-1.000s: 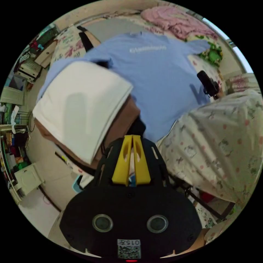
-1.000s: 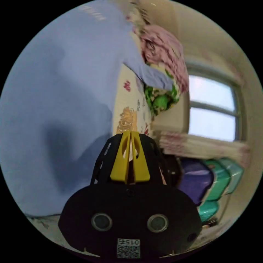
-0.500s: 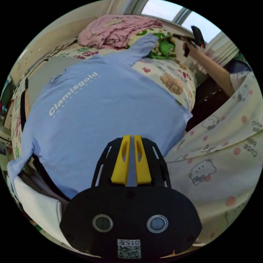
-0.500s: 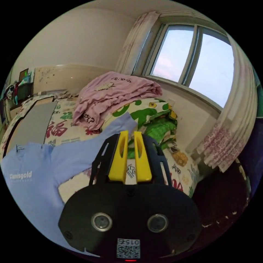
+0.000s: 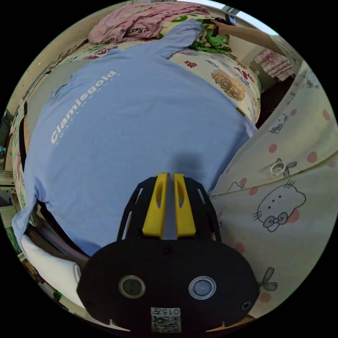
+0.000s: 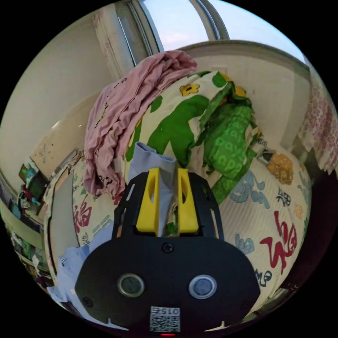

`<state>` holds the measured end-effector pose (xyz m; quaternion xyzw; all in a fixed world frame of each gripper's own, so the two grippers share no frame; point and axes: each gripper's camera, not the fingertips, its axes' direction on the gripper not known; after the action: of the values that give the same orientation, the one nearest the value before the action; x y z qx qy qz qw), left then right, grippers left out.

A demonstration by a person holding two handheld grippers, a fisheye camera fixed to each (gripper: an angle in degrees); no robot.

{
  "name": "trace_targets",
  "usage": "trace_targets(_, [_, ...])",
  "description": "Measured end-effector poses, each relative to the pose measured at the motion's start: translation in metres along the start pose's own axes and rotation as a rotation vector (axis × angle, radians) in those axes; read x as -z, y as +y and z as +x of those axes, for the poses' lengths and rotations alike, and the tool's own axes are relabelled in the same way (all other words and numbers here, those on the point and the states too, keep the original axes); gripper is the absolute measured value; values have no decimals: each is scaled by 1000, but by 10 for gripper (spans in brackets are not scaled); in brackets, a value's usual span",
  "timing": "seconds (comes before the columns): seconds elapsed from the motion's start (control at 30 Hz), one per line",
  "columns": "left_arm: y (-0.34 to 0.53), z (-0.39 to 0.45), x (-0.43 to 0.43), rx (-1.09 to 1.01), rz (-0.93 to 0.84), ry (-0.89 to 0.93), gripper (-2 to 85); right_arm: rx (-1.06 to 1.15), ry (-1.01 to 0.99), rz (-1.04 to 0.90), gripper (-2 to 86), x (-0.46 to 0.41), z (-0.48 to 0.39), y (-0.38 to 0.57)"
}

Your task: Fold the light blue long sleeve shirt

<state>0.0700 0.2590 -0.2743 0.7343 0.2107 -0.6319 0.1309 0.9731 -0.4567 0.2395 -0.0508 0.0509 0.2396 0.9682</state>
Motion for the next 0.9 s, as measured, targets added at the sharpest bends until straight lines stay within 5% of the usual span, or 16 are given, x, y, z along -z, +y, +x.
trace_targets(0.23, [0,15,-15,-23,27,-23,23,195,-225,77,6,59,-40,83])
trace_targets(0.37, [8,2,-16,53,43,72,43,551,-424,111,2,130,-111,207])
trace_targets(0.6, [64,-48,28,318,512,315,95,926,-861,-187,2,169,-190,515])
trace_targets(0.73, [101,-85,-13,560,727,576,152,1023,-849,-396,3,144,-190,655])
trace_targets(0.9, [115,-102,-95,734,715,823,185,1177,-720,-468,5,121,-151,769])
